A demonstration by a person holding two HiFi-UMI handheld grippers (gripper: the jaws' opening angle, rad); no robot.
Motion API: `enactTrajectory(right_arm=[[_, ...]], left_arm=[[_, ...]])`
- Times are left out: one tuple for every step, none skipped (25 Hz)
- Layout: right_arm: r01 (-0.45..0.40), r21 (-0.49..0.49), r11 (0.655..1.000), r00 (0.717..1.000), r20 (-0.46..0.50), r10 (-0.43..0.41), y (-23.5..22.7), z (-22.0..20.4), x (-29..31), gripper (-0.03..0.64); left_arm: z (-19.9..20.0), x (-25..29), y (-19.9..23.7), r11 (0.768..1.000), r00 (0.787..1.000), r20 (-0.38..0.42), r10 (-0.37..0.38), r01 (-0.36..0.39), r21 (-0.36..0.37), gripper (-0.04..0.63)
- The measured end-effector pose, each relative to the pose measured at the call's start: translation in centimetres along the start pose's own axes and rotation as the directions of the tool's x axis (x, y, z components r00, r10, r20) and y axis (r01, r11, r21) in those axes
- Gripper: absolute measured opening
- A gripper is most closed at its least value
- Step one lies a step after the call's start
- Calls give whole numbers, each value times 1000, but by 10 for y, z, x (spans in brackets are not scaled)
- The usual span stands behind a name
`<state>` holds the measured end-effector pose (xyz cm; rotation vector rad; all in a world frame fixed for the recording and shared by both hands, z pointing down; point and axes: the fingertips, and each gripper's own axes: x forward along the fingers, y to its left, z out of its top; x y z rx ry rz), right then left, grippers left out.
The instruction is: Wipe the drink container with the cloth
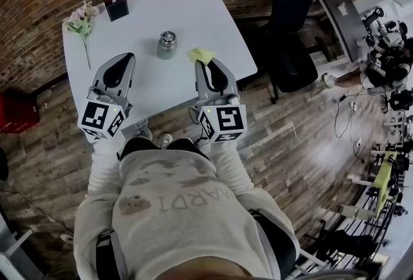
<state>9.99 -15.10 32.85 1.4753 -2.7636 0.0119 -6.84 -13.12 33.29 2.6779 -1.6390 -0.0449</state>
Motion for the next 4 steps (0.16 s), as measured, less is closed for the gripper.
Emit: enactTrajectory(right_arm=[[0, 1, 1000, 1000, 1, 0, 0, 0, -1, 72], [0, 2, 1000, 1000, 2, 0, 0, 1, -2, 72], [0, 3, 1000, 1000, 3, 0, 0, 1, -3, 72], [0, 4, 1000, 1000, 5, 0, 1, 1, -3, 72]], left_arm=[[0, -1, -1, 1000, 1000, 2, 0, 0, 0, 0], [1, -1, -1, 1000, 1000, 4, 0, 0, -1, 0], [1, -2, -2, 1000, 1000, 6, 1, -1, -1, 0], [1, -3, -2, 1000, 1000, 8, 1, -1, -2, 0]])
